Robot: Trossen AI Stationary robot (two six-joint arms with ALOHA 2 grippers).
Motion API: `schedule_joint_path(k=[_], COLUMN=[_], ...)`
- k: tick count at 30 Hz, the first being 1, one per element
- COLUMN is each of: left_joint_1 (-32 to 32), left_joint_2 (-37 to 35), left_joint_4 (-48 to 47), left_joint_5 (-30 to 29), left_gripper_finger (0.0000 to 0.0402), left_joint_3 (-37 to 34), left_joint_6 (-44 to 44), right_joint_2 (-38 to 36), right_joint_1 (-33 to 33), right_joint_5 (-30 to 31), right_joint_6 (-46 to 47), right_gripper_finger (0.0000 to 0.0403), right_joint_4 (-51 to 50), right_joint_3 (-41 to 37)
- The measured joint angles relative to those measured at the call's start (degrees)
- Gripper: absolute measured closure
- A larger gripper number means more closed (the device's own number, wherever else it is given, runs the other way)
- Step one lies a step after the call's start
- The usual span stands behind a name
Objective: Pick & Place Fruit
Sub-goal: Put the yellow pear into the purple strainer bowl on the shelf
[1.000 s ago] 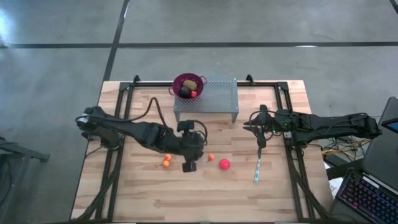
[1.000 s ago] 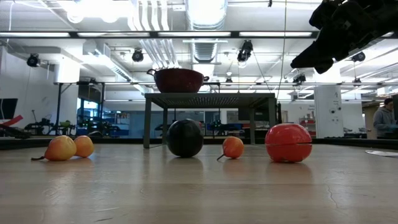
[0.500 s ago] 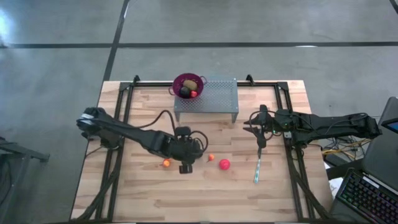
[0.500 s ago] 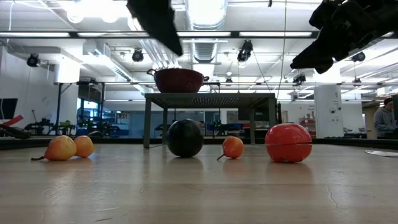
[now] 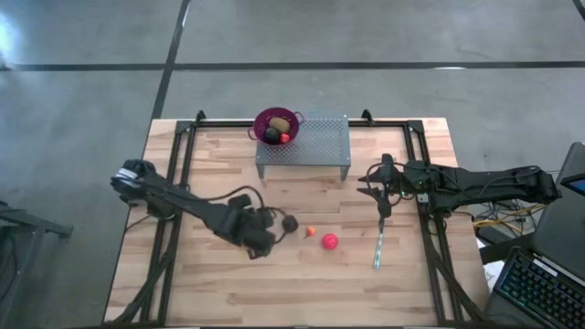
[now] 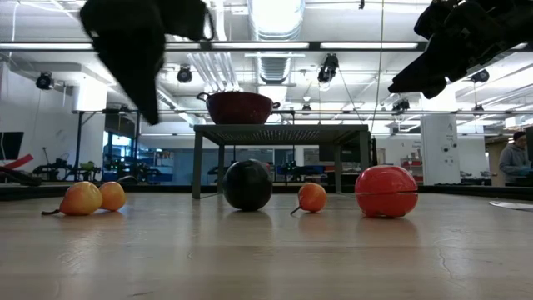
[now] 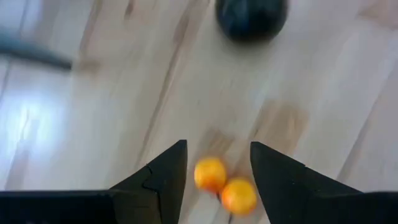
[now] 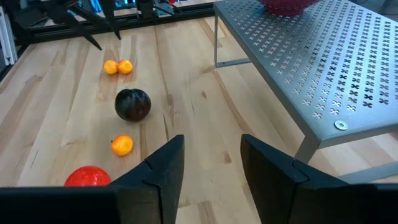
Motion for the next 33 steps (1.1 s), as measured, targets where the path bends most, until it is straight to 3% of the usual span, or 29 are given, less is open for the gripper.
schedule_joint_path(k=[8, 19, 28, 33], left_joint_1=[-4.6, -5.1, -5.1, -5.1], left_joint_2=[0.0, 0.0, -0.1, -0.1], left_joint_4=[-2.1, -1.8, -0.9, 0.8], left_joint_5=[4.4, 5.9, 6.1, 6.7], left_gripper_finger=[0.0234, 0.0232, 0.0163, 0.015], left_joint_3=[-2.6, -6.2, -8.9, -8.9], left_joint_6=[-17.0, -20.8, -25.1, -25.2], right_joint_2=[0.0, 0.0, 0.0, 0.0], right_joint_1=[0.0, 0.0, 0.0, 0.0], right_joint_5=[0.0, 0.0, 0.0, 0.0], right_joint_6=[0.0, 0.0, 0.0, 0.0], right_gripper_finger=[0.0229, 0.0209, 0.0202, 0.021], right_joint_4=[0.0, 0.0, 0.0, 0.0], right_joint_3=[0.0, 0.0, 0.0, 0.0])
